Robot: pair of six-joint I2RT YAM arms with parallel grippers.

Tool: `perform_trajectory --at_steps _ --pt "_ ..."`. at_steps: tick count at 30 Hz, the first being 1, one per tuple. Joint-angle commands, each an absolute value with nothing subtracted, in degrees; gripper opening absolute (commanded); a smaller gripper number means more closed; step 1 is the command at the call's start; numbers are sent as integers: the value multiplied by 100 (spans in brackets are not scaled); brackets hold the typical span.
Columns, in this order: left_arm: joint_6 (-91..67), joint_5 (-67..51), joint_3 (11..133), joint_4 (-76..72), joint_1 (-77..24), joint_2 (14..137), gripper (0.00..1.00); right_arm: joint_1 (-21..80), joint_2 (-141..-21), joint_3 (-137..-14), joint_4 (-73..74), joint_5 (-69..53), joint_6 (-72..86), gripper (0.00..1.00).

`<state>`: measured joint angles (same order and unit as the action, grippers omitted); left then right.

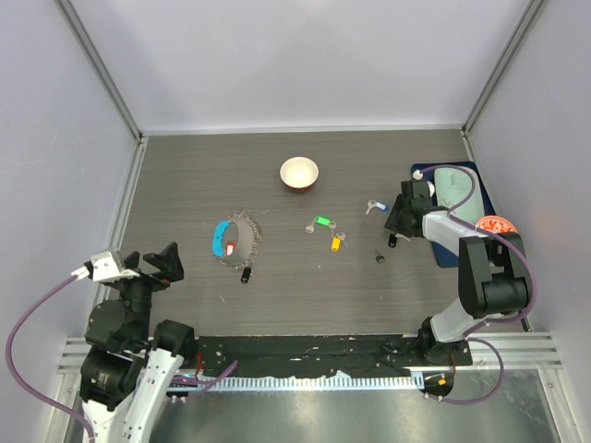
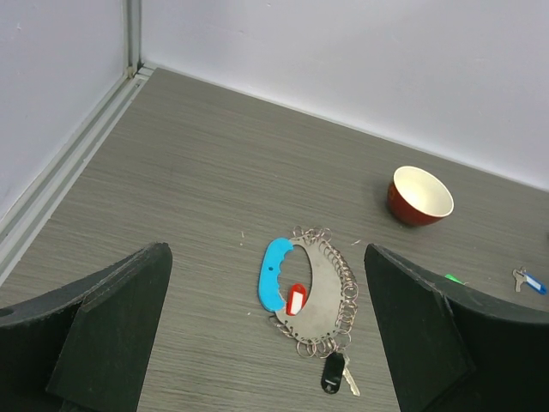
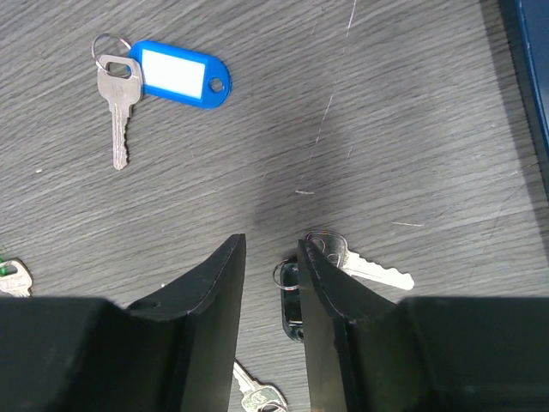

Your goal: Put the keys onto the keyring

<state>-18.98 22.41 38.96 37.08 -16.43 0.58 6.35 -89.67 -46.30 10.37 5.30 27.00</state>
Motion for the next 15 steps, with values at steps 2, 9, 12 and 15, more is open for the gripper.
perform_trajectory --at_steps 2,9,12,15 --pt "-1767 2136 3876 3507 -1600 -18 100 641 -8824 -4711 1028 694 2584 41" --pt "-1749 2074 3867 3489 -1608 -9 100 870 -8710 -5403 1835 1029 2013 49" --pt "-1758 2048 3858 3489 -1608 -79 100 888 -8946 -6061 2625 818 1417 53" --pt "-1758 2039 3850 3472 -1608 -210 100 905 -9227 -6747 3452 739 459 53"
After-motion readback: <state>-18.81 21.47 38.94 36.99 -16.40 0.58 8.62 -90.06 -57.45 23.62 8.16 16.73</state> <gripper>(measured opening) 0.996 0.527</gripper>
